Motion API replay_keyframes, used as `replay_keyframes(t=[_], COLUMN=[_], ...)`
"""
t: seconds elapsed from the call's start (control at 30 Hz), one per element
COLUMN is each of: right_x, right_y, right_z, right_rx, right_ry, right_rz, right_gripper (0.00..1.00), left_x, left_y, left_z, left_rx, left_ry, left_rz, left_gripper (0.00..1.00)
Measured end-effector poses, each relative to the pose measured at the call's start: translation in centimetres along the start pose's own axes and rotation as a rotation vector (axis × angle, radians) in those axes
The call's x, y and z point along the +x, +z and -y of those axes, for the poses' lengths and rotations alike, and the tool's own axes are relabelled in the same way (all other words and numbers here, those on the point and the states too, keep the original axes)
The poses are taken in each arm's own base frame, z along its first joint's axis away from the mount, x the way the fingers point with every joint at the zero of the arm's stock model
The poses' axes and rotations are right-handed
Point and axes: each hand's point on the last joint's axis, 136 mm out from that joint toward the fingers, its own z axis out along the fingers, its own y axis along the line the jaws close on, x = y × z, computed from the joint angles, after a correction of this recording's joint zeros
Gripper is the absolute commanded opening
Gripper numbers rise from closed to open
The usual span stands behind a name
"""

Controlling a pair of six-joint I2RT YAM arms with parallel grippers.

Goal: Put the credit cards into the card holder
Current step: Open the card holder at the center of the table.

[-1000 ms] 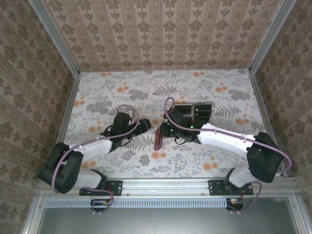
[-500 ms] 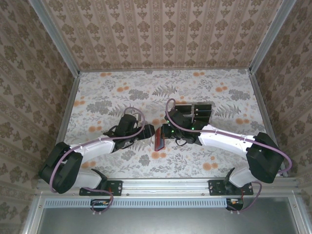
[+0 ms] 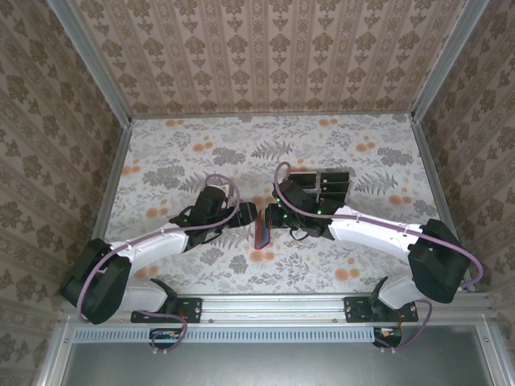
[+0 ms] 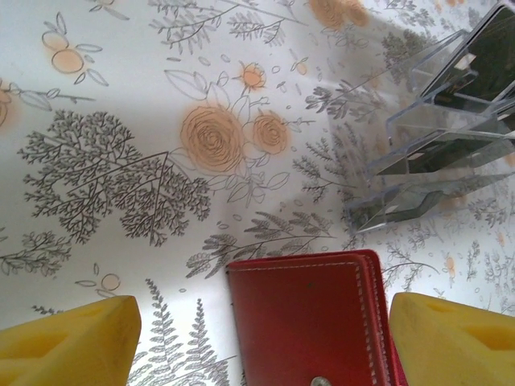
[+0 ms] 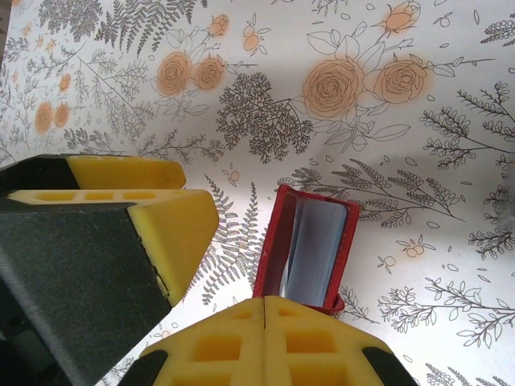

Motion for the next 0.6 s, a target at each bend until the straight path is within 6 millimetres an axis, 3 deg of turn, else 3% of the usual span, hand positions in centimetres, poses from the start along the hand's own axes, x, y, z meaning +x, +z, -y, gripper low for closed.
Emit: replay_keyframes(t=[0.2,0.6], right_x=[0.0,-0.2], right_y=[0.0,-0.3], right_z=[0.0,-0.2], right_rx=[-0.002,-0.011], right_ry=[0.0,0.0], right_rz=[-0.001,0.007], right_gripper=[0.0,0.0], left_x=[-0.3,0.2], left_y=[0.2,1.4], left_z=[1.0,1.0], left_rx=[0.017,0.002], left_ry=[0.013,0.019], left_rz=[0.003,-0.03], left_gripper=[0.84,0.86])
